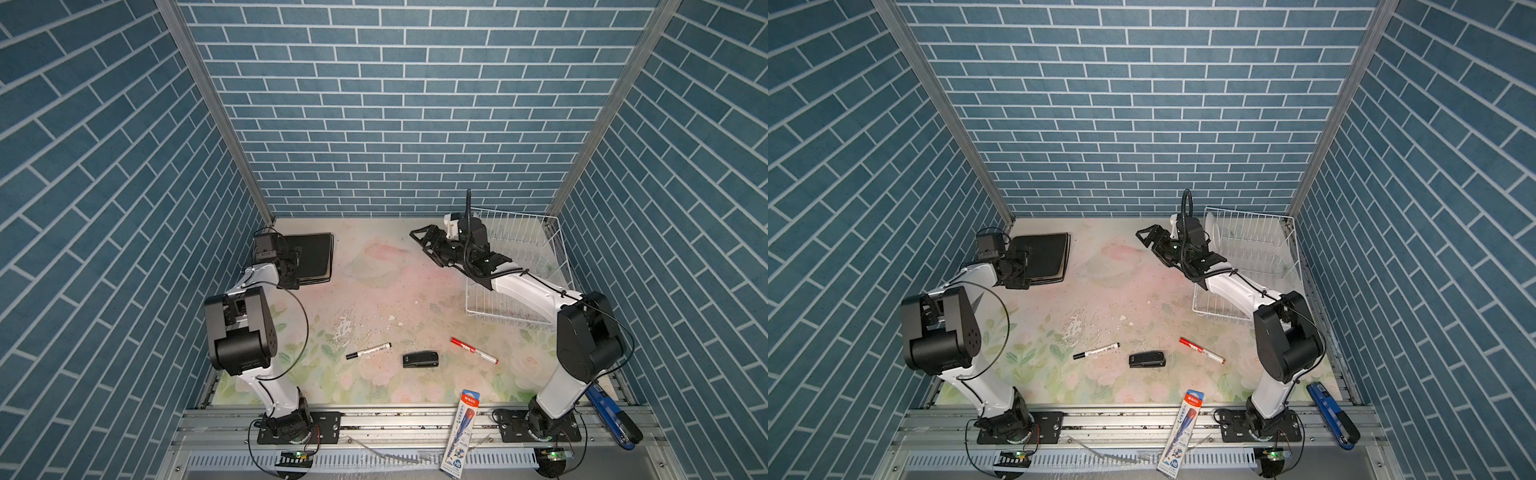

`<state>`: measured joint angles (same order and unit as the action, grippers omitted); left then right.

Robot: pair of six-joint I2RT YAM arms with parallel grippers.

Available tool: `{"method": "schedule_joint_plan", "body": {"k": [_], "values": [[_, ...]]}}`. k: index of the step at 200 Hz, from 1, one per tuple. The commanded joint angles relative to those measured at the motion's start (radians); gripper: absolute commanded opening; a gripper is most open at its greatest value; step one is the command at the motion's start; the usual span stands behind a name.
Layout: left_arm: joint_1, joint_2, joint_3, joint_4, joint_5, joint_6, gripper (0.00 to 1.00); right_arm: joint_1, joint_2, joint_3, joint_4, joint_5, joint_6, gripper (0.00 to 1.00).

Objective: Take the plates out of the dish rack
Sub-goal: 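Settle the black plate flat on the stack and open the left gripper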

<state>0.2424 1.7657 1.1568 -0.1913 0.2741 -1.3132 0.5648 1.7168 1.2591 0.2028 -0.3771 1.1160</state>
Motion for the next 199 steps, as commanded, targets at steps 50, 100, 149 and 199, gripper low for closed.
{"method": "schedule_joint_plan", "body": {"k": [50, 100, 149, 199], "values": [[-0.007, -0.027, 0.021, -0.056, -0.020, 0.020, 0.93, 0.005, -0.046, -0.042, 0.025, 0.012, -0.041, 0.88], [-0.007, -0.034, 0.009, -0.049, -0.006, 0.015, 0.93, 0.006, -0.055, -0.051, 0.028, 0.012, -0.041, 0.88], [-0.008, -0.051, -0.002, -0.054, -0.009, 0.012, 0.93, 0.006, -0.072, -0.065, 0.029, 0.017, -0.042, 0.88], [-0.006, -0.075, -0.010, -0.072, -0.013, 0.013, 0.93, 0.006, -0.087, -0.081, 0.029, 0.020, -0.042, 0.88]]}}
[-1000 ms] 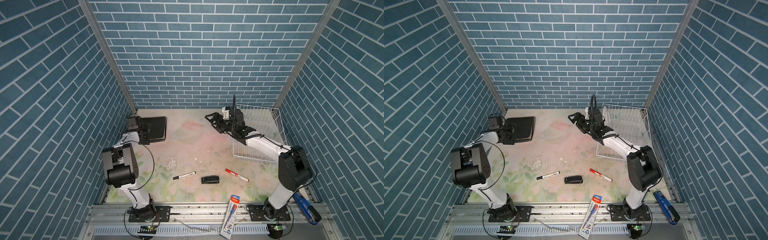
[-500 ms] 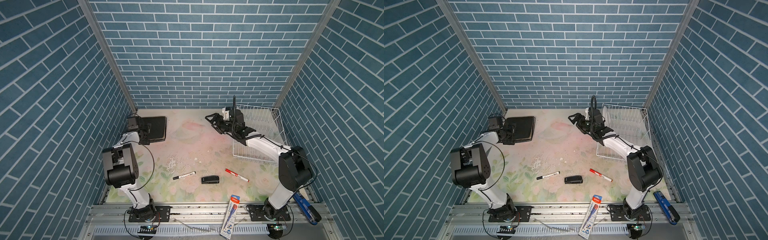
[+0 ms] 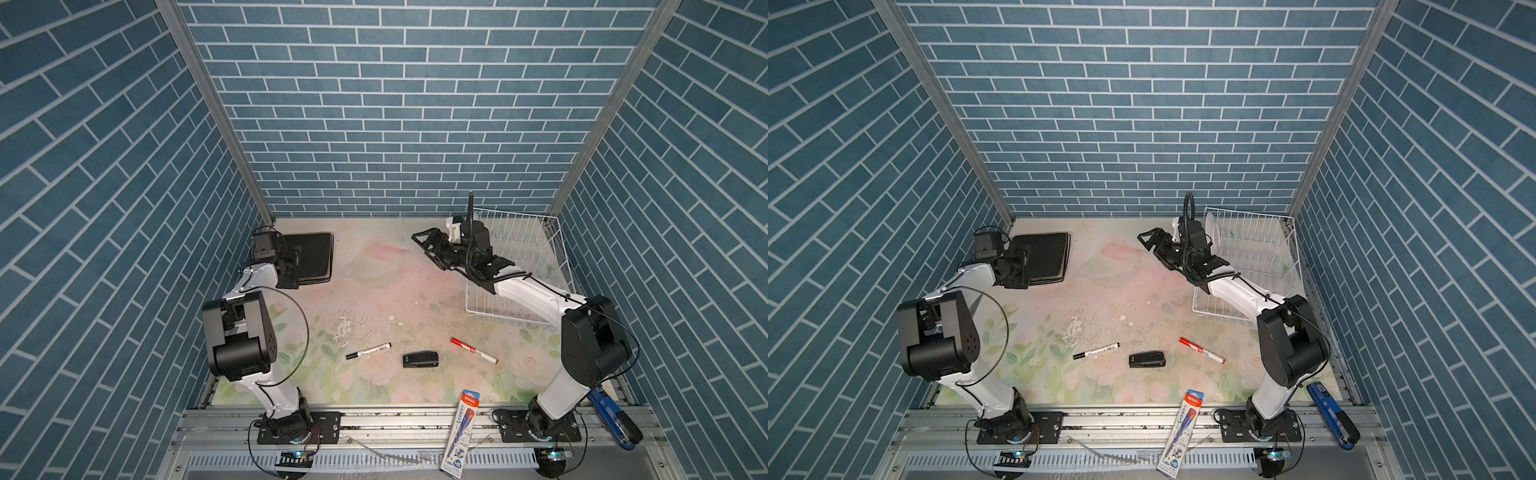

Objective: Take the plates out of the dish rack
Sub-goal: 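Settle the black plate flat on the stack and open the left gripper, then lift the left gripper off the stack while the right gripper moves over the rack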

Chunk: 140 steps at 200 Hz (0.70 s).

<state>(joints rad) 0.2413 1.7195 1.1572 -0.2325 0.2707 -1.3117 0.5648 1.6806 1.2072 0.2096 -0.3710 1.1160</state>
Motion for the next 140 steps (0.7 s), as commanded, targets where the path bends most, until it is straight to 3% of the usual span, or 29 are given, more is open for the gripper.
{"method": "schedule_joint_plan", "body": {"k": [1, 140], "values": [[-0.005, -0.028, -0.011, -0.030, -0.009, 0.011, 0.93, 0.006, -0.052, -0.028, 0.022, 0.014, -0.042, 0.88], [-0.006, -0.180, -0.120, -0.047, -0.031, 0.002, 0.93, 0.006, -0.170, -0.124, -0.004, 0.063, -0.061, 0.88]]}}
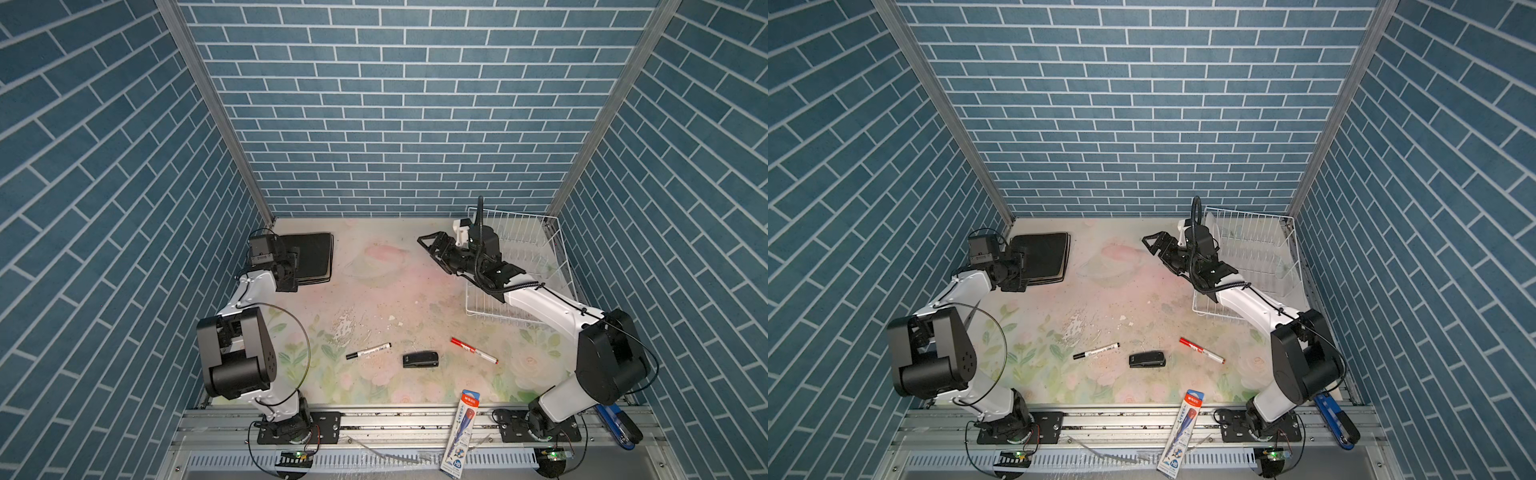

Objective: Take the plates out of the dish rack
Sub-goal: 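Lift the left gripper off the stack while the right gripper moves over the rack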

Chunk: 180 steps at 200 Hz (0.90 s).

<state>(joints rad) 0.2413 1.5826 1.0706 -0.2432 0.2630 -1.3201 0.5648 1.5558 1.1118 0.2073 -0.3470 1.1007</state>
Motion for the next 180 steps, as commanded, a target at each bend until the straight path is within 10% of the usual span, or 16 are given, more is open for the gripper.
{"method": "schedule_joint_plan", "body": {"k": [1, 78, 180], "values": [[-0.006, -0.044, -0.035, -0.037, -0.024, 0.011, 0.93, 0.006, -0.046, -0.029, -0.003, 0.040, -0.047, 0.88], [-0.110, -0.256, -0.070, -0.067, -0.130, 0.336, 0.95, 0.006, -0.125, 0.003, -0.264, 0.196, -0.195, 0.88], [-0.372, -0.472, -0.294, 0.266, -0.307, 0.668, 1.00, 0.006, 0.074, 0.423, -0.969, 0.851, -0.555, 0.94]]}}
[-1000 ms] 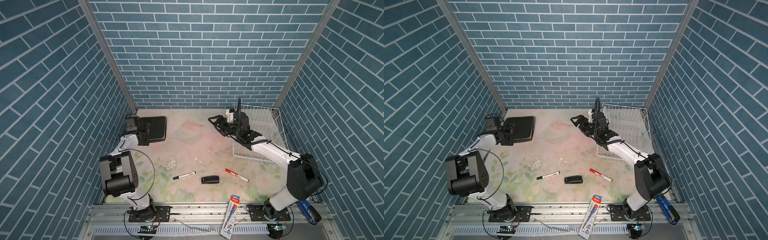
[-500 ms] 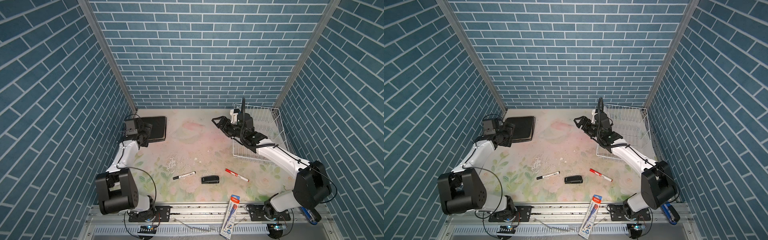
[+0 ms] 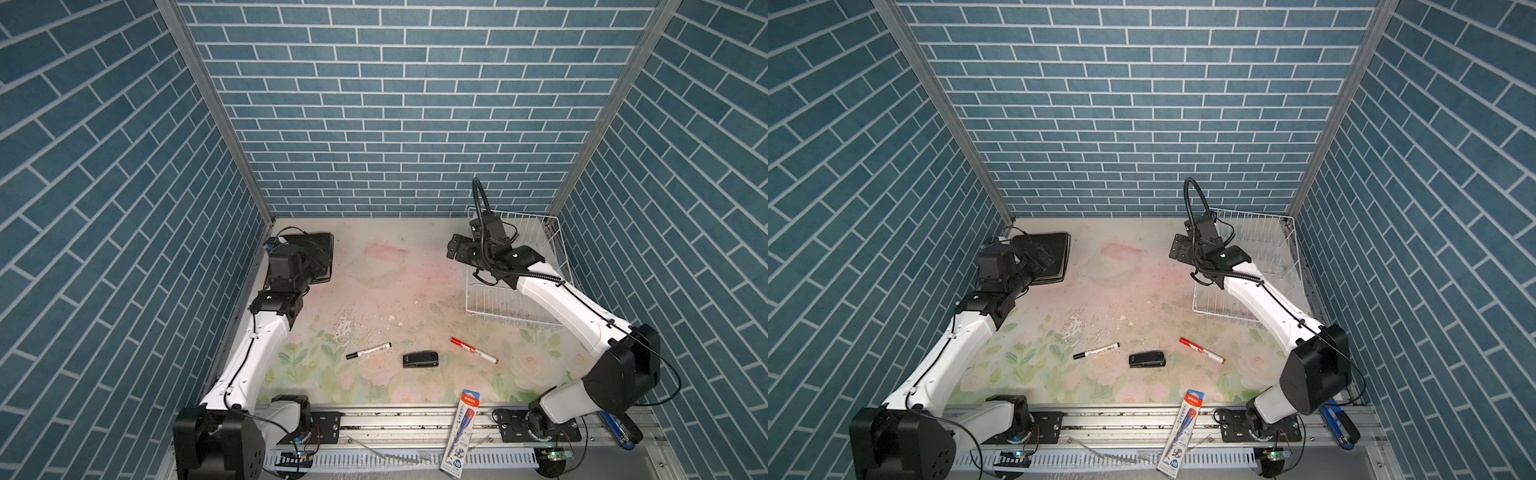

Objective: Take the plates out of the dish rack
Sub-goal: 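Lift the left gripper off the stack while the right gripper moves over the rack, then lower the right gripper onto the white plate's rim in the rack while the left withdraws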

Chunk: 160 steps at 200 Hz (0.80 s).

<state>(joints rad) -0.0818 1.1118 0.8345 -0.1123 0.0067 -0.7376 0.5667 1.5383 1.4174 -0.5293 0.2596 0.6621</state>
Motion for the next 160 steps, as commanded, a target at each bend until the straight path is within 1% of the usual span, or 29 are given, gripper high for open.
{"method": "schedule_joint_plan", "body": {"k": [1, 13, 28, 36, 70, 92, 125, 160], "values": [[-0.051, 0.000, -0.060, 0.140, -0.049, 0.085, 1.00, 0.004, 0.097, 0.124, -0.238, 0.252, -0.117, 0.94], [-0.080, 0.010, -0.086, 0.186, -0.051, 0.088, 1.00, 0.004, 0.164, 0.194, -0.301, 0.328, -0.134, 0.96], [-0.111, 0.034, -0.102, 0.220, -0.051, 0.091, 1.00, 0.004, 0.244, 0.270, -0.339, 0.382, -0.184, 0.97], [-0.125, 0.048, -0.111, 0.246, -0.041, 0.099, 1.00, 0.004, 0.283, 0.310, -0.355, 0.418, -0.189, 0.96], [-0.177, 0.094, -0.120, 0.312, -0.043, 0.077, 1.00, 0.000, 0.436, 0.448, -0.366, 0.498, -0.262, 0.94], [-0.210, 0.125, -0.098, 0.308, -0.048, 0.082, 1.00, -0.017, 0.524, 0.535, -0.384, 0.513, -0.269, 0.91], [-0.228, 0.158, -0.084, 0.309, -0.035, 0.085, 1.00, -0.045, 0.610, 0.632, -0.393, 0.544, -0.291, 0.86], [-0.235, 0.174, -0.072, 0.296, -0.042, 0.079, 1.00, -0.085, 0.638, 0.667, -0.382, 0.508, -0.294, 0.74]]}}
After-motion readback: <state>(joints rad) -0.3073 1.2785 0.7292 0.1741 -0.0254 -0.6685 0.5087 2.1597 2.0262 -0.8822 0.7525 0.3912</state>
